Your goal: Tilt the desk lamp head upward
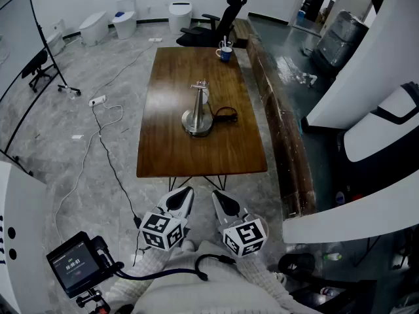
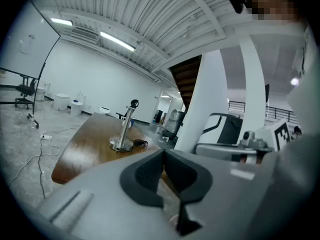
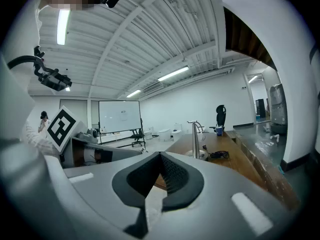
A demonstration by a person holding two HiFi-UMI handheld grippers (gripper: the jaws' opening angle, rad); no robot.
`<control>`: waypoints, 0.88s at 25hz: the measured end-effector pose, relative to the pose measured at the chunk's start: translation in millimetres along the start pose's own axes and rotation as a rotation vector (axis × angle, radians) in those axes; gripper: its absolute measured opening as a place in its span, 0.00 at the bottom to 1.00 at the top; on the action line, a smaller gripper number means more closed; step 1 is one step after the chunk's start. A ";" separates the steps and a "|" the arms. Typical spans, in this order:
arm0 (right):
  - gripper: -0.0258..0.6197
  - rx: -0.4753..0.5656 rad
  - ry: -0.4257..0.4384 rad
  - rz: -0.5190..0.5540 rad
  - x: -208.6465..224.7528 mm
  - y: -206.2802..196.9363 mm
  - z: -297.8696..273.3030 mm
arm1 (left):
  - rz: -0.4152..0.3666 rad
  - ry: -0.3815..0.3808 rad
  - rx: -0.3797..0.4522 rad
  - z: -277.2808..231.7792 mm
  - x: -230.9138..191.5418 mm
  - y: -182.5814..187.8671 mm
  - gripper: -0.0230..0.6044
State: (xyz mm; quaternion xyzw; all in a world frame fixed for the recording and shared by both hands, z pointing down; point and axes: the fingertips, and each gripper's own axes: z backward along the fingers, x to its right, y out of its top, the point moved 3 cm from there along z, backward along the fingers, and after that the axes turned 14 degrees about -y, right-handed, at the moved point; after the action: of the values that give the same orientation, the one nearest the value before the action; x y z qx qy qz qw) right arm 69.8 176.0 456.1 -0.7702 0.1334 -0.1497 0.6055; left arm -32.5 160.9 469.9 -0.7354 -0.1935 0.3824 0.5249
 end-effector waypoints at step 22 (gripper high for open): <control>0.03 0.052 0.128 -0.022 74.9 77.5 -186.1 | -0.062 -0.007 0.023 -126.0 -148.0 79.8 0.05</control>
State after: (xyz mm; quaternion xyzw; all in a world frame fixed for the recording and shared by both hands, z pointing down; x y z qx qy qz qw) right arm 63.8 -37.0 427.2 -0.7445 0.1595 -0.2087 0.6138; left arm -39.0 -49.2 469.4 -0.7215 -0.2137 0.3708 0.5443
